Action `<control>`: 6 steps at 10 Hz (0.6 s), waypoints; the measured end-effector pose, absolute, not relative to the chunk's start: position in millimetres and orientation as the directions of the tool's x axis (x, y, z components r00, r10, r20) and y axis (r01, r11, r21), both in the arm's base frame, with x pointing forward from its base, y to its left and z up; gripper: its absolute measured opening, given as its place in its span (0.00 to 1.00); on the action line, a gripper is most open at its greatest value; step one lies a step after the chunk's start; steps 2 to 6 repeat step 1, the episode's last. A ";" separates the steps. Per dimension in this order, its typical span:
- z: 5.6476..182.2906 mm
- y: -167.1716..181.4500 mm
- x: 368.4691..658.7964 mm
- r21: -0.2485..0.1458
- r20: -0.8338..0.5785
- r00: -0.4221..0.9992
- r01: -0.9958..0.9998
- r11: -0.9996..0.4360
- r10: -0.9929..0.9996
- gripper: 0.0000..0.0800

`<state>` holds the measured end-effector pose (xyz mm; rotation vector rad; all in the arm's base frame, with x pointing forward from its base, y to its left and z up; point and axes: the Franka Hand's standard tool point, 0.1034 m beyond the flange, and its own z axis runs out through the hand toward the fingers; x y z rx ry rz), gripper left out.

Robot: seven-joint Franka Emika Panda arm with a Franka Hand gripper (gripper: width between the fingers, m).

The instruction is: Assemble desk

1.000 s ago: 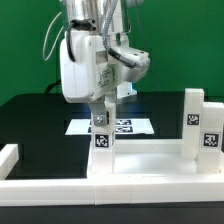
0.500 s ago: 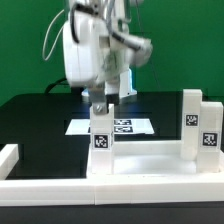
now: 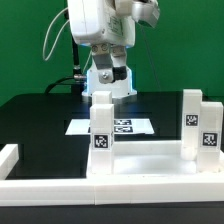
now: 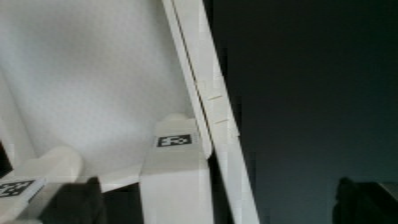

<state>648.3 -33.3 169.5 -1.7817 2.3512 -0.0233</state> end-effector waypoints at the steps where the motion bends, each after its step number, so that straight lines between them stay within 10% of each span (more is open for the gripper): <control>1: 169.1 -33.3 648.2 -0.127 -0.142 -0.257 -0.953 0.275 -0.956 0.81; 6: 169.1 -33.3 648.2 -0.127 -0.142 -0.257 -0.953 0.275 -0.956 0.81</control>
Offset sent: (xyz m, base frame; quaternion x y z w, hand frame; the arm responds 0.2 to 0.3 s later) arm 0.0000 0.0000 0.0000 0.0000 0.0000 0.0000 1.0000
